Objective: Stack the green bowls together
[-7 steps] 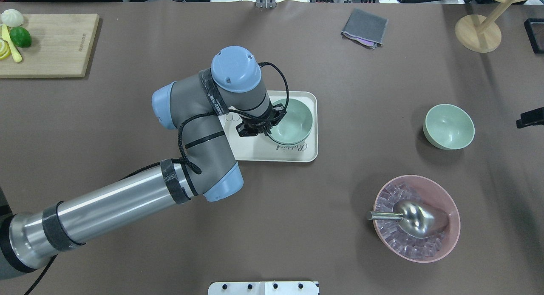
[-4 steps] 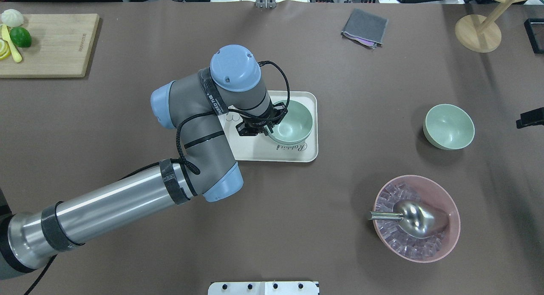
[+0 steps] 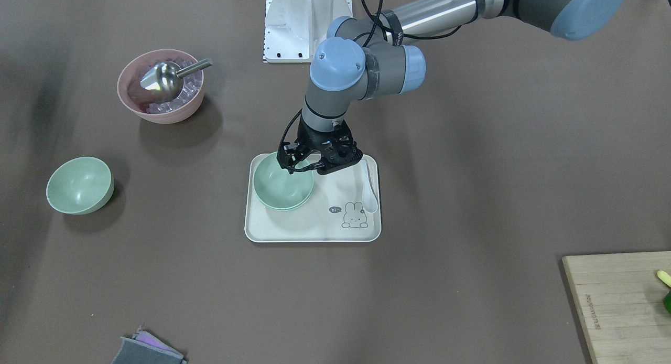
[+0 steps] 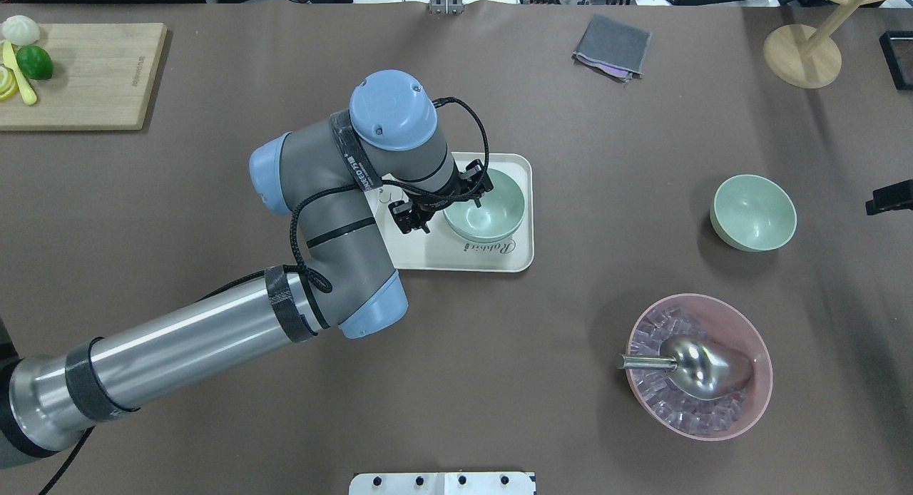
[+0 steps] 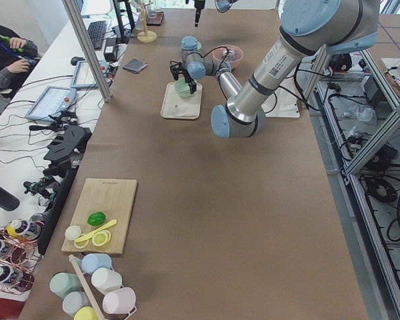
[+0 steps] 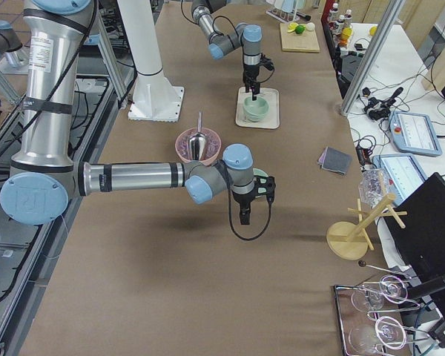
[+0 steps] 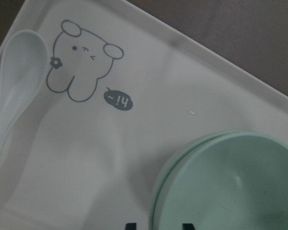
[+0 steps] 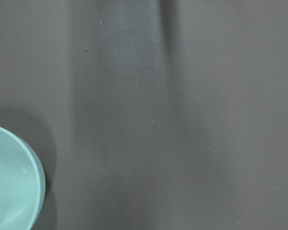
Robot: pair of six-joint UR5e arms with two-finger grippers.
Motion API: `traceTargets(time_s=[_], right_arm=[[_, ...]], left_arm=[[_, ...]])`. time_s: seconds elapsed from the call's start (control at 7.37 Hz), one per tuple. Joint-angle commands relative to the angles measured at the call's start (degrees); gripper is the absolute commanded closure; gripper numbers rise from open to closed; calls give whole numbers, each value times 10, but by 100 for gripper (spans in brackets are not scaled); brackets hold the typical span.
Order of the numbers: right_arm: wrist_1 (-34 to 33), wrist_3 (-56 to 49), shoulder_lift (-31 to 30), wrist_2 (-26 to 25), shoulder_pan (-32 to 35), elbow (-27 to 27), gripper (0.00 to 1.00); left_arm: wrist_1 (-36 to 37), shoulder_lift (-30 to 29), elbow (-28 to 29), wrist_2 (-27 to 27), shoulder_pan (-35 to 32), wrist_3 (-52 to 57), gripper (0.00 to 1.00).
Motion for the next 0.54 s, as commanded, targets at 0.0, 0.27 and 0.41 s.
traceTargets(time_s=[0.0, 0.27, 0.41], right_arm=[[0, 0, 0, 0, 0, -1, 0], [0, 1, -1, 0, 0, -1, 0], [0, 4, -1, 0, -2, -2, 0]], left_arm=[[4, 31, -51, -4, -10, 2, 3], [56, 134, -178, -53, -49, 91, 3], [104, 183, -250, -73, -76, 158, 3]])
